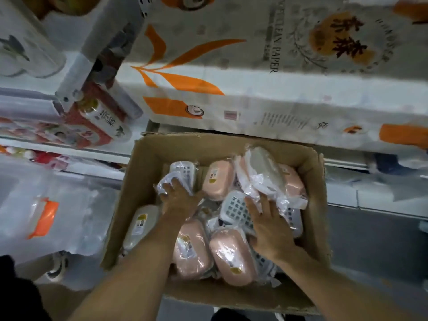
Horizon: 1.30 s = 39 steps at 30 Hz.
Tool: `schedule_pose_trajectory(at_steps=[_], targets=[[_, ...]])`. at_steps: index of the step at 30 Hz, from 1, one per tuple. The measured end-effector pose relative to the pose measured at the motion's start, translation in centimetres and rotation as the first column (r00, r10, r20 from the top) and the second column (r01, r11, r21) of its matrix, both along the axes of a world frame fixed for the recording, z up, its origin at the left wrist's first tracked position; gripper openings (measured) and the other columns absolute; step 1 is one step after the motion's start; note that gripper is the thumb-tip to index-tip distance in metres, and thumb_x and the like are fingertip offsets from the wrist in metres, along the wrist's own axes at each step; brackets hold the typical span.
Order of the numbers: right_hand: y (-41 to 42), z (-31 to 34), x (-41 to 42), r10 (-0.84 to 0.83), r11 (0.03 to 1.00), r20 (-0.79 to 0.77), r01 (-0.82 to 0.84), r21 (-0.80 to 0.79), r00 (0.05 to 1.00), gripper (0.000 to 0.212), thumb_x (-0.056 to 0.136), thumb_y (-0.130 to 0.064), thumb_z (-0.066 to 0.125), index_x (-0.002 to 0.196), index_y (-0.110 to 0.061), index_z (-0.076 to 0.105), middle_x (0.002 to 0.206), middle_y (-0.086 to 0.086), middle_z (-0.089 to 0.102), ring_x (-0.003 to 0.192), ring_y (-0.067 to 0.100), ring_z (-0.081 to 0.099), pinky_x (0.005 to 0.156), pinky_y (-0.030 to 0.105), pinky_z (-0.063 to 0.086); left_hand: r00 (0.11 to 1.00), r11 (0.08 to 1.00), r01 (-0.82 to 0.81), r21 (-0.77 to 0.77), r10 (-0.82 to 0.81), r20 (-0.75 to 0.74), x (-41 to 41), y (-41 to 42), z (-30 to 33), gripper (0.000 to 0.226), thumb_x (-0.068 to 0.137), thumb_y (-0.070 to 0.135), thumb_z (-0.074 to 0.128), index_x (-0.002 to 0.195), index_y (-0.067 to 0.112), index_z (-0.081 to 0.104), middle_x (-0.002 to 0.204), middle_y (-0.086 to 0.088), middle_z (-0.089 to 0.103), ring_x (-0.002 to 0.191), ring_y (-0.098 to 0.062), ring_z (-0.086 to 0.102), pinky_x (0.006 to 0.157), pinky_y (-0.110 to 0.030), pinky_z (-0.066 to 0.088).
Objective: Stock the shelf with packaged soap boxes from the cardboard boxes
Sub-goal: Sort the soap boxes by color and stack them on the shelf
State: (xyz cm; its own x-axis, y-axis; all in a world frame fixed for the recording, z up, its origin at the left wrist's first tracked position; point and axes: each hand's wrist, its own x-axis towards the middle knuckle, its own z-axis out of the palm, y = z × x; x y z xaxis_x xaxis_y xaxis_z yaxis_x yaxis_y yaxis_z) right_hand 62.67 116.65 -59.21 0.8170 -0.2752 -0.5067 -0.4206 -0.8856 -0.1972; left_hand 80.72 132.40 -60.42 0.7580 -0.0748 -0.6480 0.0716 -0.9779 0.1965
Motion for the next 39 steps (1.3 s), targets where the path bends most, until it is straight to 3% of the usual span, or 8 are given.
schedule_pose_trajectory(at_steps=[6, 14, 18, 21, 24, 28, 36, 39], targets=[[0.6, -1.1, -0.4, 0.008, 0.995, 0.046, -0.003, -0.101, 0.999, 0.109, 0.078, -0.046, 0.073, 0.153, -0.03, -0.004, 0.159, 0.015, 0.005, 0.144, 0.037, 0.02, 0.103, 0.048, 0.043, 0.997, 0.995, -0.001, 0.101, -0.006, 0.071, 1.7, 0.6, -2.3, 0.113, 0.083, 0.058, 0.065, 0.151, -0.003, -0.001, 0.158, -0.027, 0.007, 0.144, -0.047, 0.016, 0.114, -0.051, 0.026], [-0.1, 2.5, -1.3, -0.045, 0.999, 0.159, 0.046, 0.0, 0.986, 0.049, 0.087, -0.047, 0.054, 0.129, -0.024, 0.042, 0.128, -0.002, 0.052, 0.117, 0.015, 0.048, 0.09, 0.031, 0.048, 0.935, 0.916, -0.279, -0.288, 0.327, 0.135, 1.6, 2.6, 2.4, 0.079, 0.07, 0.023, 0.086, 0.128, 0.002, 0.037, 0.125, -0.02, 0.057, 0.114, -0.039, 0.058, 0.093, -0.042, 0.049], [-0.8, 5.9, -1.3, -0.253, 0.956, 0.187, 0.215, 0.202, 0.949, 0.047, 0.079, -0.062, 0.059, 0.111, -0.035, 0.039, 0.097, -0.011, 0.06, 0.083, 0.008, 0.058, 0.069, 0.031, 0.052, 0.881, 0.718, -0.38, -0.583, 0.473, 0.008, -0.9, 3.1, 6.4, 0.063, 0.068, 0.01, 0.084, 0.119, 0.008, 0.047, 0.109, -0.014, 0.065, 0.093, -0.031, 0.066, 0.081, -0.048, 0.057], [-1.3, 9.9, -2.2, -0.461, 0.794, 0.146, 0.333, 0.509, 0.875, 0.046, 0.077, -0.041, 0.068, 0.113, -0.04, 0.039, 0.092, -0.019, 0.058, 0.084, 0.007, 0.06, 0.068, 0.025, 0.048, 0.87, 0.583, -0.445, -0.679, 0.46, -0.176, -4.1, 2.5, 10.0, 0.056, 0.071, 0.007, 0.081, 0.116, 0.013, 0.048, 0.104, -0.011, 0.066, 0.089, -0.03, 0.068, 0.081, -0.054, 0.057], [-2.5, 13.1, -3.9, -0.756, 0.495, 0.169, 0.383, 0.78, 0.633, 0.043, 0.077, -0.014, 0.073, 0.114, -0.025, 0.053, 0.099, -0.019, 0.061, 0.092, 0.009, 0.064, 0.077, 0.027, 0.054, 0.907, 0.527, -0.41, -0.745, 0.322, -0.271, -8.3, 1.3, 13.3, 0.061, 0.052, 0.023, 0.082, 0.106, 0.017, 0.054, 0.103, -0.015, 0.07, 0.093, -0.034, 0.07, 0.088, -0.056, 0.054], [-6.6, 16.9, -8.2, -0.918, 0.218, 0.049, 0.398, 0.891, 0.393, 0.033, 0.084, -0.004, 0.066, 0.114, -0.014, 0.06, 0.101, 0.0, 0.069, 0.078, 0.008, 0.069, 0.063, 0.022, 0.054, 0.899, 0.37, -0.435, -0.821, 0.138, -0.415, -14.1, -2.7, 16.5, 0.063, 0.06, 0.006, 0.072, 0.118, 0.012, 0.05, 0.104, -0.015, 0.073, 0.088, -0.024, 0.072, 0.069, -0.033, 0.058], [-16.9, 23.1, -23.5, -0.949, 0.214, 0.103, 0.371, 0.904, 0.296, 0.027, 0.084, 0.004, 0.062, 0.108, -0.009, 0.065, 0.084, 0.005, 0.068, 0.054, 0.001, 0.062, 0.045, 0.014, 0.044, 0.858, 0.267, -0.47, -0.841, -0.087, -0.507, -26.9, -15.5, 21.6, 0.073, 0.064, 0.011, 0.074, 0.133, 0.017, 0.051, 0.11, -0.008, 0.073, 0.093, -0.021, 0.072, 0.065, -0.031, 0.058], [-20.9, 24.9, -29.9, -0.955, 0.218, 0.121, 0.364, 0.905, 0.272, 0.03, 0.083, 0.004, 0.064, 0.105, -0.015, 0.066, 0.09, 0.006, 0.071, 0.065, 0.007, 0.066, 0.053, 0.018, 0.049, 0.87, 0.297, -0.451, -0.842, -0.066, -0.489, -32.2, -21.6, 22.9, 0.068, 0.073, 0.019, 0.08, 0.134, 0.012, 0.052, 0.112, -0.012, 0.072, 0.093, -0.025, 0.072, 0.068, -0.031, 0.059]])
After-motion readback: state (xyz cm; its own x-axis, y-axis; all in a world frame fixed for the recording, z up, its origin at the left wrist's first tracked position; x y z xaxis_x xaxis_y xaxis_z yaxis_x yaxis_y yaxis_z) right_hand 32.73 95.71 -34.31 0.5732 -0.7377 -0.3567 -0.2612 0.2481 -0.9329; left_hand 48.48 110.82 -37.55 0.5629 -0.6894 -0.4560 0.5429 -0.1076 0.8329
